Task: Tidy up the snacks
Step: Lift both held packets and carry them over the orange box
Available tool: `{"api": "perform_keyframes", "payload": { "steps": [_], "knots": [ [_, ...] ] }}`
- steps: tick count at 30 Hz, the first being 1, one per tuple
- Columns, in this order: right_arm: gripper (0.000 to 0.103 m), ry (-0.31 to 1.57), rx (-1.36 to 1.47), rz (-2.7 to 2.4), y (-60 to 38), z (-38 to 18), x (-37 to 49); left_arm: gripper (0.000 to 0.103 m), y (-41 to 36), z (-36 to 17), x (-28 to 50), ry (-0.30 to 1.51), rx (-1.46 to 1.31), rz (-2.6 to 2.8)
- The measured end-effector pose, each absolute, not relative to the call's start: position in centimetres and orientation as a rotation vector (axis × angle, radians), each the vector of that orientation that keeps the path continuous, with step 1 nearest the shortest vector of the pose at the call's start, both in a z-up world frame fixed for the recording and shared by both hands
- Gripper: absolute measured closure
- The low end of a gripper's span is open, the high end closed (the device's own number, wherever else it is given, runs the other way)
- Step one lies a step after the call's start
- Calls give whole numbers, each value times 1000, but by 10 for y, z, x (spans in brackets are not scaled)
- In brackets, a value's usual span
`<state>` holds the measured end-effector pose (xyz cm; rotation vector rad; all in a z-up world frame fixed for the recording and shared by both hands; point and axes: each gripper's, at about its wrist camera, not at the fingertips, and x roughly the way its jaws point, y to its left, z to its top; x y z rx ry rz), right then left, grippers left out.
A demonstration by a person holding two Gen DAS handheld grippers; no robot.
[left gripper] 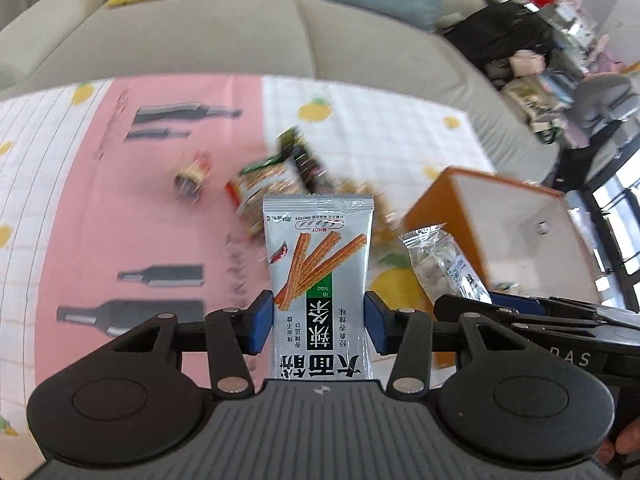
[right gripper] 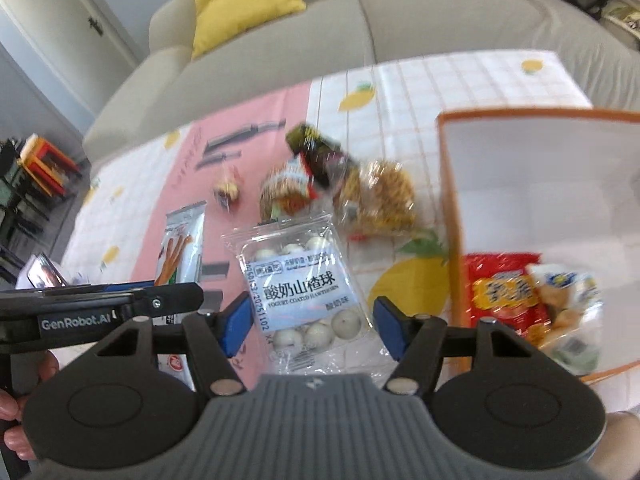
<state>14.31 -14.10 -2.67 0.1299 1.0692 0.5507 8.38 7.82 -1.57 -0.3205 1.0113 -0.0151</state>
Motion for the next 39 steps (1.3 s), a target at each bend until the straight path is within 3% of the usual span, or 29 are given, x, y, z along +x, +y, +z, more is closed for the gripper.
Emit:
{"api": "perform_keyframes", "payload": {
  "steps": [10,19,28,39],
  "knots": [
    [40,988,167,460,-218,22,155,49,10,32,115,964,-282,-203],
    [40,956,160,321,-293,34,171,49,-61,37,162,1005,-258,-356],
    [40,1024,99,202,-338,12,204,49,-107,11,218,1093,-272,-429],
    [40,1186,144,156,-343,-49,260,49,-121,-64,277,1297,-316,-325]
  ]
}}
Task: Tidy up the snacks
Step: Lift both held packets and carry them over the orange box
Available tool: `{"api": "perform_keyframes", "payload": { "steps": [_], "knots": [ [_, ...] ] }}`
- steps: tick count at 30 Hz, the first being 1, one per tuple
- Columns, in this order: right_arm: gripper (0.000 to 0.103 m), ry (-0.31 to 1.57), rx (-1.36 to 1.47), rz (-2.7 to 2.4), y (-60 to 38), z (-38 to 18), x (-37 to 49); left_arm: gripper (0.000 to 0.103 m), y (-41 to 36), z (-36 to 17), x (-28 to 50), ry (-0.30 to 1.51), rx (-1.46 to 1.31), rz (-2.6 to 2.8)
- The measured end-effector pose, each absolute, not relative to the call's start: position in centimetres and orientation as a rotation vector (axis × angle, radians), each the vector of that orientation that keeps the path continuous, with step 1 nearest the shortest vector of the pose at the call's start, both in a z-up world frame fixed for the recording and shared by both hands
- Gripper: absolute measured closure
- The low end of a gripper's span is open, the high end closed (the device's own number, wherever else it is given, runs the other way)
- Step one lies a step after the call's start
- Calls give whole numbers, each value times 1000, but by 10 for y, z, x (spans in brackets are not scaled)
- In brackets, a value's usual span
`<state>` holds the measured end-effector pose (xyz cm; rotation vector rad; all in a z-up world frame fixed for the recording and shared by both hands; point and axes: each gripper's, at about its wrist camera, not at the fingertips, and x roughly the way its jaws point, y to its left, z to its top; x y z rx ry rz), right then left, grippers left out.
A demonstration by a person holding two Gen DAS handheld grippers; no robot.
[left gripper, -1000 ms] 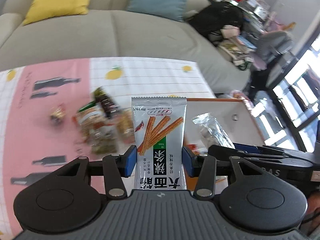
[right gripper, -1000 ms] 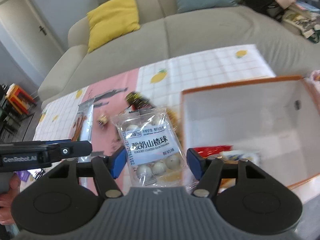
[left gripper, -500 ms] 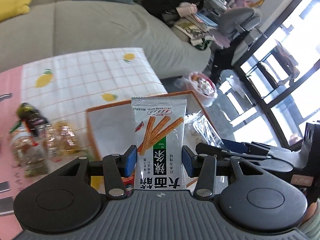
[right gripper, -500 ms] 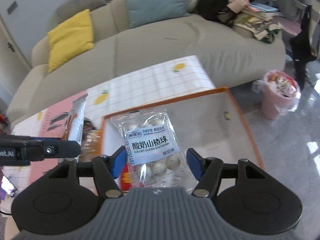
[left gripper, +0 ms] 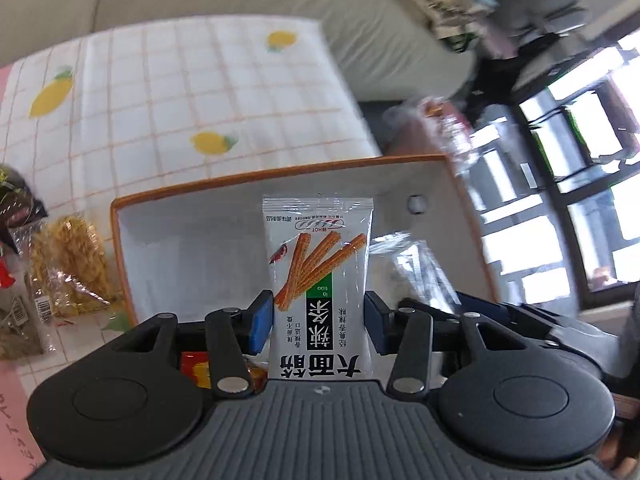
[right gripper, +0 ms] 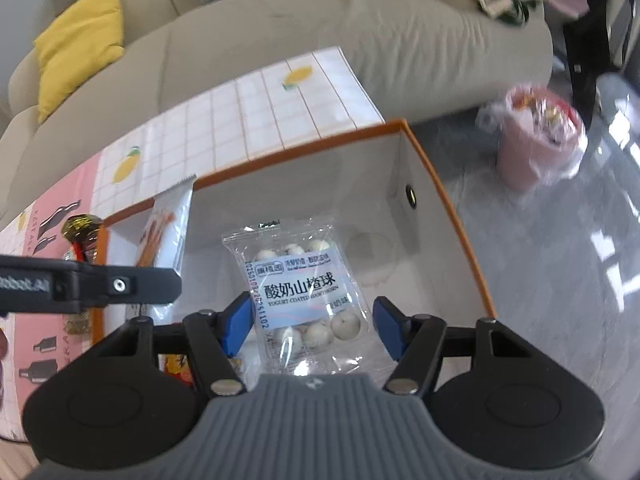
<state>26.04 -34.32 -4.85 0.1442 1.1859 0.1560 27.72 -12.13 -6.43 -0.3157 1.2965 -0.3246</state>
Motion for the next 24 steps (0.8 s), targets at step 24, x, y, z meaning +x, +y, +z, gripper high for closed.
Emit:
{"api": "perform_keyframes", "payload": {
  "steps": [24],
  "knots": [
    [39,1364,181,132,-326,-112,300,38,-144,-100,304,1460,19,-231]
  ]
}}
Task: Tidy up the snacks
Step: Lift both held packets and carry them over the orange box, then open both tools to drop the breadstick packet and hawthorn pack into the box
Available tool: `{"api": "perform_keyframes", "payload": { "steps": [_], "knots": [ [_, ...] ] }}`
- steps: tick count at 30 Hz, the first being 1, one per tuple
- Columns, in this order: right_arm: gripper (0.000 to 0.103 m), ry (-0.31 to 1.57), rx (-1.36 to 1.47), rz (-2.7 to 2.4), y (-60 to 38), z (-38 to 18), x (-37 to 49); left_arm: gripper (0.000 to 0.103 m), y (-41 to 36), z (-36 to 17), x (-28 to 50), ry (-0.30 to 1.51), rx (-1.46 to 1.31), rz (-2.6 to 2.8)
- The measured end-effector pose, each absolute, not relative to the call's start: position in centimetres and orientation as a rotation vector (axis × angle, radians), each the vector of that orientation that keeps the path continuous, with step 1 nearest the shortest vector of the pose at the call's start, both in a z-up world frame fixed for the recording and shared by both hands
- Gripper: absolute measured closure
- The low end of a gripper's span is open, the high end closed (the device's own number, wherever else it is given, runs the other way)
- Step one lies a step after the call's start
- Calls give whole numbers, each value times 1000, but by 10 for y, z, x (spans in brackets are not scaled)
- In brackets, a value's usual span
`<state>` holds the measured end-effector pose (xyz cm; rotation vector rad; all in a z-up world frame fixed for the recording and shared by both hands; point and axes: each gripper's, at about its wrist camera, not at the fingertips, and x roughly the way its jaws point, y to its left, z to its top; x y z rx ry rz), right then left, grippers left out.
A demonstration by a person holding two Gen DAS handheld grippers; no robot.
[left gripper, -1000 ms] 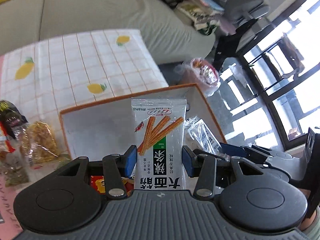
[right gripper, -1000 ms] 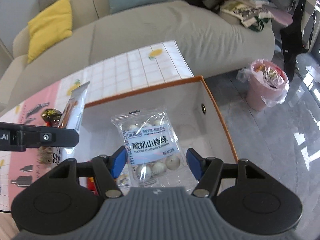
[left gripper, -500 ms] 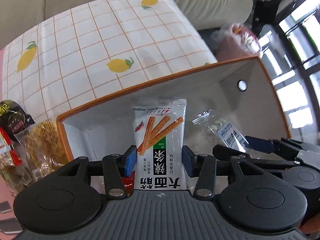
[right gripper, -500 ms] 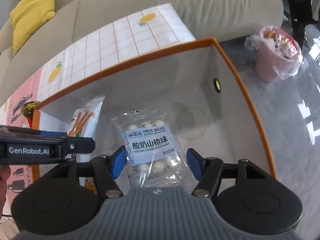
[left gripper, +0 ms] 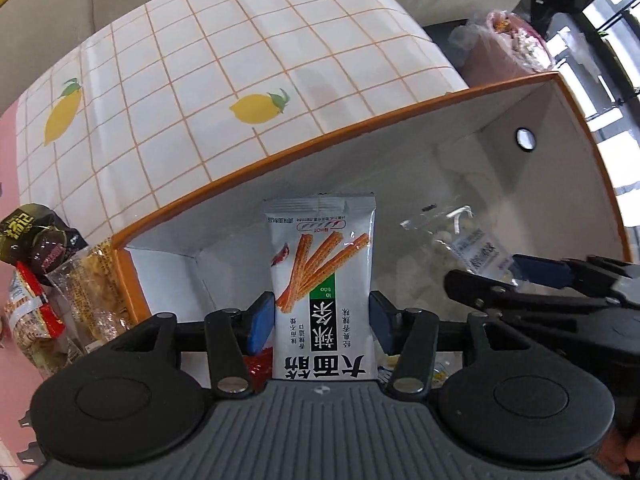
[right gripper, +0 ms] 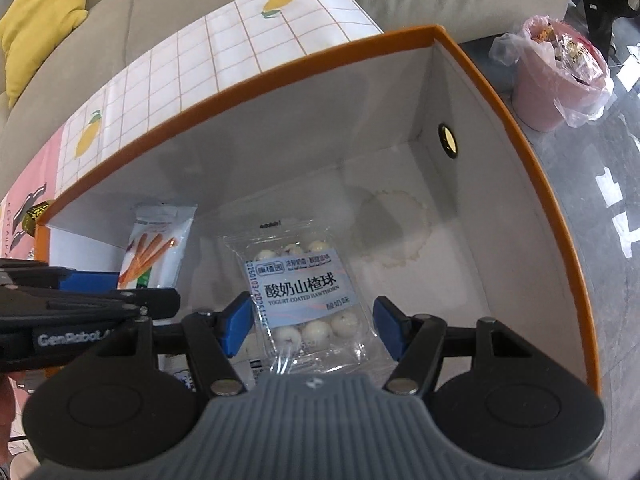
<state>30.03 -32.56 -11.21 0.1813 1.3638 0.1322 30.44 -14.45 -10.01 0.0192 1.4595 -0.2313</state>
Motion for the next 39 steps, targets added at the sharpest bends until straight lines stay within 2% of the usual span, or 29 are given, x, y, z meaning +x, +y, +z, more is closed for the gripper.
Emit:
{"api": "perform_keyframes", "payload": {
  "steps": [4,16,29,33,39],
  "knots": [
    [39,1382,199,126,-325,-115,301,22,-142,-85,302,1425,3,-249],
    [38,1431,114,150,-283,-125,311,22,-104,-24,276,1264,-68,-295],
    [37,1428,73,190,-253,-123,312,22,-72,-17,258,1248,-108,-245],
    [29,1403,11,166,-247,-116,308,22,-65,-14,249,1239,-111,-228],
    [27,1378,-18,142,-246,-98,299,22,-55,-8,234,1225,-126,-215]
  ]
}}
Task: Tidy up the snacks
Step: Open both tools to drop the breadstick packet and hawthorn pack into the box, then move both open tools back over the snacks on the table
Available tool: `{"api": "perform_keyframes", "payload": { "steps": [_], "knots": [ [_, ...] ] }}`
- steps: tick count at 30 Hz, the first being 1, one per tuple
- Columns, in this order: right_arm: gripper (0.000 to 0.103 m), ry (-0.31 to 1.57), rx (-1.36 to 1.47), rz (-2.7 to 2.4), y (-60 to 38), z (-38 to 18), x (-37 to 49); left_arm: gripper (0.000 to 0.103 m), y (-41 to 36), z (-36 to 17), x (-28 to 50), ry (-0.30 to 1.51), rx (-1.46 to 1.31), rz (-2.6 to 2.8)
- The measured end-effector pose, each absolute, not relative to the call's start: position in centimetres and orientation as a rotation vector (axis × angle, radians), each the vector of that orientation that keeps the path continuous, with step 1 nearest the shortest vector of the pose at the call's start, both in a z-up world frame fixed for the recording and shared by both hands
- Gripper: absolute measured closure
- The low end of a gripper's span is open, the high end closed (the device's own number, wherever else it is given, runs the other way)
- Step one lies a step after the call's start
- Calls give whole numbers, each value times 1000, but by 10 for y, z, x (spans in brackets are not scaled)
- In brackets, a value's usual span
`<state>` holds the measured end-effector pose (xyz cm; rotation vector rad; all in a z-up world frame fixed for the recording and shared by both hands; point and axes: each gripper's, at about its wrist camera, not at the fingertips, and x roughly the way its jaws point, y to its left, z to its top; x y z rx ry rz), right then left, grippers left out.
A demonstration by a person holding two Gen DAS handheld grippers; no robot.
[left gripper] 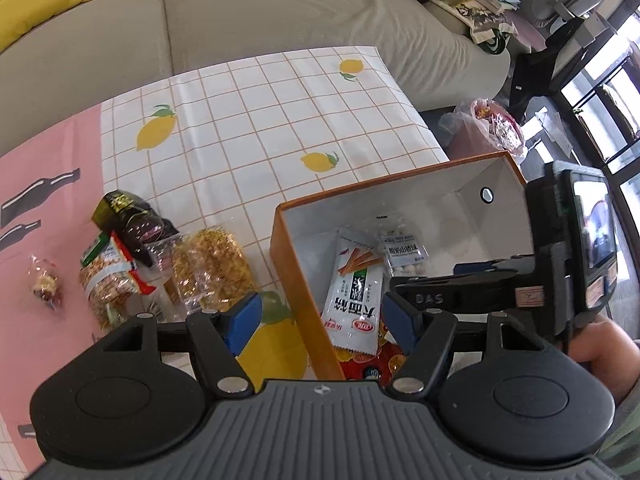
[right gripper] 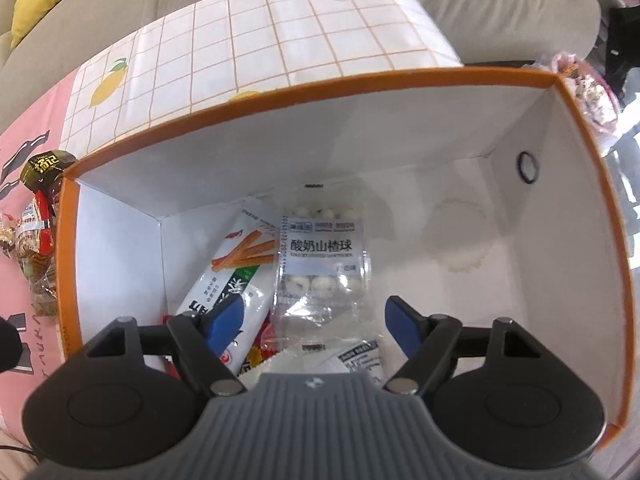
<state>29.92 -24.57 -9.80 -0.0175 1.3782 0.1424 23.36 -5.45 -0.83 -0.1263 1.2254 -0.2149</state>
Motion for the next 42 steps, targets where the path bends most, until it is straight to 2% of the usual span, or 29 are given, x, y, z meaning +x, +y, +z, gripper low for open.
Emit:
{"api": "perform_keyframes", "payload": {
  "steps": [9,19,29,36,42],
  "knots": [
    [27,1272,-64,170,-236,-54,260,22,-36,7,200,1157,-161,-191],
    [27,1036,-10,204,-216,4,199,22,-4,28,153,986,-181,-143],
    [27,842,3,291,-171,16,134,23,33,20,107,876,-123,-52],
    [27,767,-65,346,-131,-1,107,28,62,-4,86,860,-149,16],
    [28,790,-134,383,-102,-22,106,48,82,-28,82,901,-175,41]
  ]
}}
